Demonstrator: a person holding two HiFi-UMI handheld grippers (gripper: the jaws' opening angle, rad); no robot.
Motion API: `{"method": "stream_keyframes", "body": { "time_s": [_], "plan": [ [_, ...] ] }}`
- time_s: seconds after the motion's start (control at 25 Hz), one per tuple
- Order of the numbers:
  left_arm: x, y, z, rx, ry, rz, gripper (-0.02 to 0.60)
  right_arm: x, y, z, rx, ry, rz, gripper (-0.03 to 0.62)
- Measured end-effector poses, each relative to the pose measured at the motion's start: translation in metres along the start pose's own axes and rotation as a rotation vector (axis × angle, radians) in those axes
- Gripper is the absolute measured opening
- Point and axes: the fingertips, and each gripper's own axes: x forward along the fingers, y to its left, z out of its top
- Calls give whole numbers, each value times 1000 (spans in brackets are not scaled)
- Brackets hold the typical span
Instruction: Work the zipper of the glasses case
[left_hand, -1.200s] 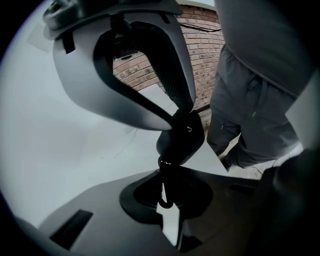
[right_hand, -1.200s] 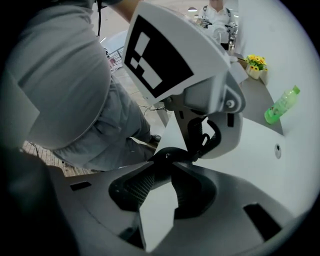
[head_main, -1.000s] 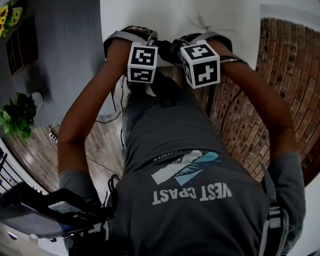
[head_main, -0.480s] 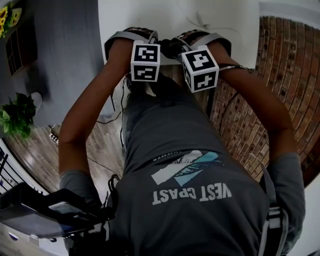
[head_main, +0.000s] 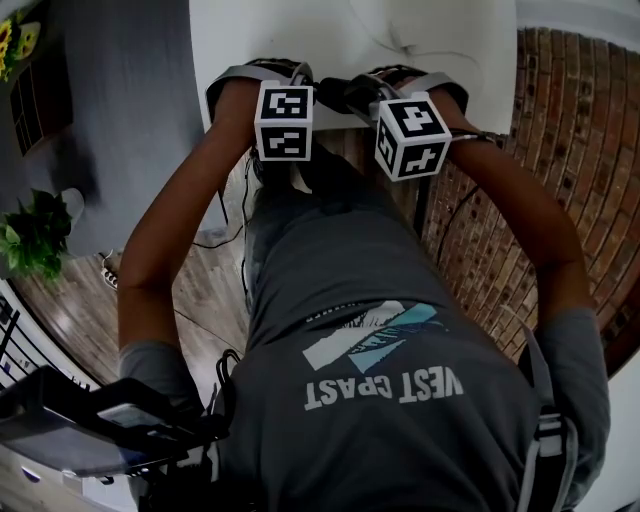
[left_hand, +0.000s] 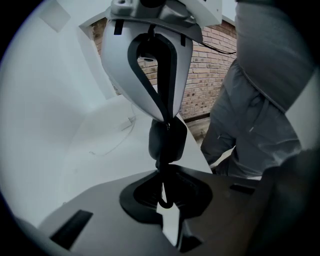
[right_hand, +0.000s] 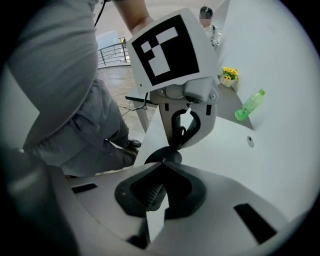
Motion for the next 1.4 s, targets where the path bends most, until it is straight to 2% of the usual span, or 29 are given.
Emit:
{"method": "stream_keyframes", "body": {
  "time_s": [0.32,0.64,0.8,1.04,1.4],
  "plan": [
    [7,-2,-2,-64,-29,-10,14,-3,-9,-8,181,-32,-55,-6],
    [14,-1,-3,-125,-71,0,14,-2,-11,-15,340,-39,-16,-6],
    [17,0,-7,-124,-60,4,14,-2,-8,-22,342,-13,-8,-6],
    [22,-3,-30,-160,-37,-2,14,8,10,-60,390,55,35,-6],
    [33,-3,-53,-196,-23,3,14,17,21,-79,428,76,48,-6]
  ]
}}
